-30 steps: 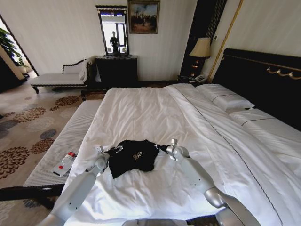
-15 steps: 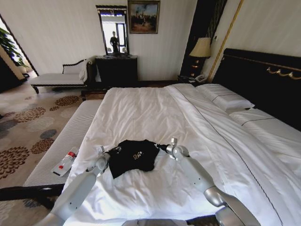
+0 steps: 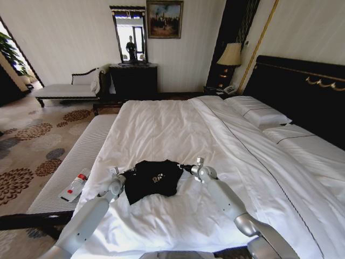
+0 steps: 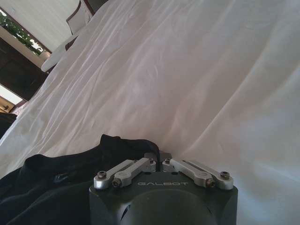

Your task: Fold the clothes on the bed.

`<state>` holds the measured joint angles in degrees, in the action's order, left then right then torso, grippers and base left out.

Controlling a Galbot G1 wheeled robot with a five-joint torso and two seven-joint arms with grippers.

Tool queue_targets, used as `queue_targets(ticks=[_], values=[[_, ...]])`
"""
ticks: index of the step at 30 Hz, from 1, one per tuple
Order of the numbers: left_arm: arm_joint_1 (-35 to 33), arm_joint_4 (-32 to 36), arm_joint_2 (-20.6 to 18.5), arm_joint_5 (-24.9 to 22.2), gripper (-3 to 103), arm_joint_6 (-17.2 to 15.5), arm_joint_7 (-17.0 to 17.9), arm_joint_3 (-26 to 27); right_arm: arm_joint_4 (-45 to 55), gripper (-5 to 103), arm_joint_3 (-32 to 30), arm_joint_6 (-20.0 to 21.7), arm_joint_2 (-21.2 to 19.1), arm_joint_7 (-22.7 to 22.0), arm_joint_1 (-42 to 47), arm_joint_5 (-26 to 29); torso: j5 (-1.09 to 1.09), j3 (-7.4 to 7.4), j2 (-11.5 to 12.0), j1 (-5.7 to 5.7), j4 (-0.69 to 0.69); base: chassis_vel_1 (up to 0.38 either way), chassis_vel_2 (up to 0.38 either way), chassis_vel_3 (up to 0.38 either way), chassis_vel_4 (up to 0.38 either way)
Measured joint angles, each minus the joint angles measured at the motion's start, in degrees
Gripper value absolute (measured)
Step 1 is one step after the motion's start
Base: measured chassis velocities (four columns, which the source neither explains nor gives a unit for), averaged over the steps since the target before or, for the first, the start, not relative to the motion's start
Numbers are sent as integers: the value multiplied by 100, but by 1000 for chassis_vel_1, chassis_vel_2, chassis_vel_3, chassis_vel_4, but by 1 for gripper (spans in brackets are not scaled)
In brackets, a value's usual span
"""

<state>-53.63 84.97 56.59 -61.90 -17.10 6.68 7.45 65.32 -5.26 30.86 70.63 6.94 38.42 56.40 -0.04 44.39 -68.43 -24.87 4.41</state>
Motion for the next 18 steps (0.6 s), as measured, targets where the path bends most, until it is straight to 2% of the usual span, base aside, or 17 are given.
queue_targets(ticks=[7,11,15,18], values=[[-136,524,-229,-276,2,23,166,153,665,1,-129,60,-240,-193,165,256,0,0,0,0,1,0,0,0,0],[-64,843,-469,-241,2,27,206,236,1287,1,-173,59,-518,-544,191,603,-1,0,0,0,-1,0,0,0,0],[398,1237,-717,-378,2,6,343,295,1946,1,-225,63,-858,-1018,65,1120,0,0,0,0,1,0,0,0,0],[579,1382,-824,-379,2,-3,361,290,2212,1,-216,69,-1007,-1128,-20,1217,0,0,0,-1,1,0,0,0,0]])
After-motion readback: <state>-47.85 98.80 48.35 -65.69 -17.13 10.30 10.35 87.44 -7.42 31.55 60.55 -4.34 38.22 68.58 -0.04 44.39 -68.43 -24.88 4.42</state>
